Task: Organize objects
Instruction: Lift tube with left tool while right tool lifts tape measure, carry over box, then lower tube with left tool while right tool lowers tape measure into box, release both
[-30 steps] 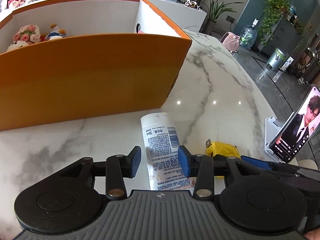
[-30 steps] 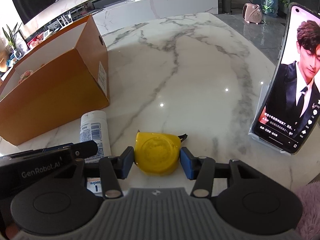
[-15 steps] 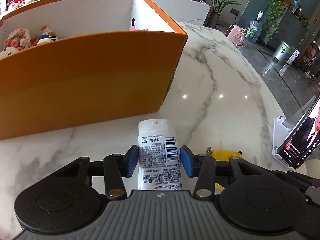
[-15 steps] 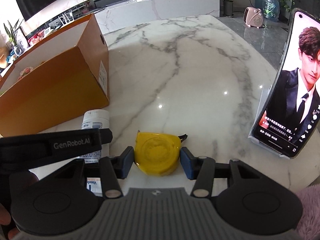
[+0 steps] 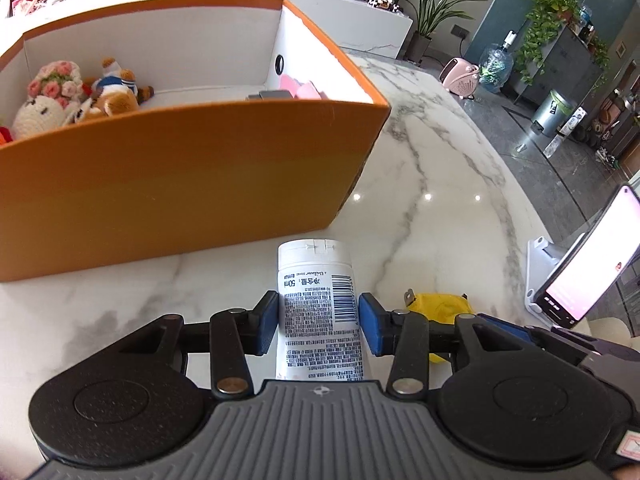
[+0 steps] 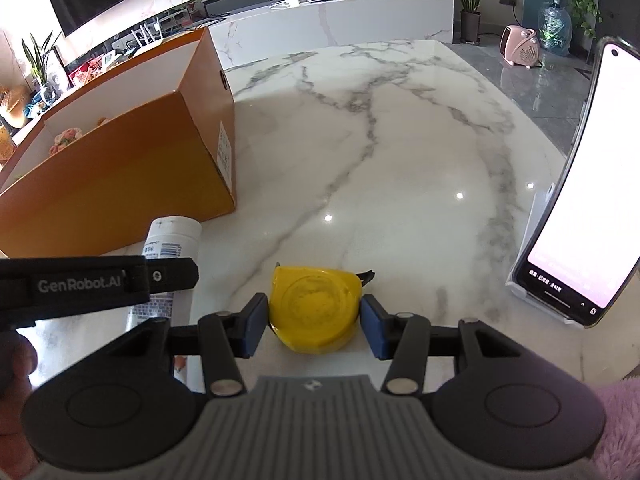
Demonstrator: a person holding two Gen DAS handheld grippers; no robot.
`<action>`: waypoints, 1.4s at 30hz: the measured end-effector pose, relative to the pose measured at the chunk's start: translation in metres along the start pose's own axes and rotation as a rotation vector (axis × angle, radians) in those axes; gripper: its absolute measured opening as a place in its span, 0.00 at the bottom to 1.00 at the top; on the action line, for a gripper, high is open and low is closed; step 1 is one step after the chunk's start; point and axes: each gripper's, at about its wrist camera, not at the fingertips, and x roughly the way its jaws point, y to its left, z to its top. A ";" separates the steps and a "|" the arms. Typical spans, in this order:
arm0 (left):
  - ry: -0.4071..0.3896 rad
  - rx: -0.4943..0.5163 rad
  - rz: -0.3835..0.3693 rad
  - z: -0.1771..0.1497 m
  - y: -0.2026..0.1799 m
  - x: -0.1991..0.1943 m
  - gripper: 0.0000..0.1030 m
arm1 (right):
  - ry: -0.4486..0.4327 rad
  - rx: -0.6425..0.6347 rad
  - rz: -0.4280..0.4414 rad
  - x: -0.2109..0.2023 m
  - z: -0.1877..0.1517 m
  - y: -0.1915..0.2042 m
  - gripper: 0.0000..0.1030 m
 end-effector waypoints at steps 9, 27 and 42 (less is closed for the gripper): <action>-0.035 0.029 -0.059 0.010 0.003 -0.043 0.49 | -0.070 -0.002 0.064 -0.035 0.016 0.007 0.51; -0.181 0.091 -0.007 0.093 0.046 -0.101 0.49 | -0.229 -0.213 0.220 -0.072 0.119 0.083 0.51; -0.146 0.035 0.039 0.157 0.098 -0.037 0.49 | -0.085 -0.475 0.176 0.039 0.191 0.144 0.51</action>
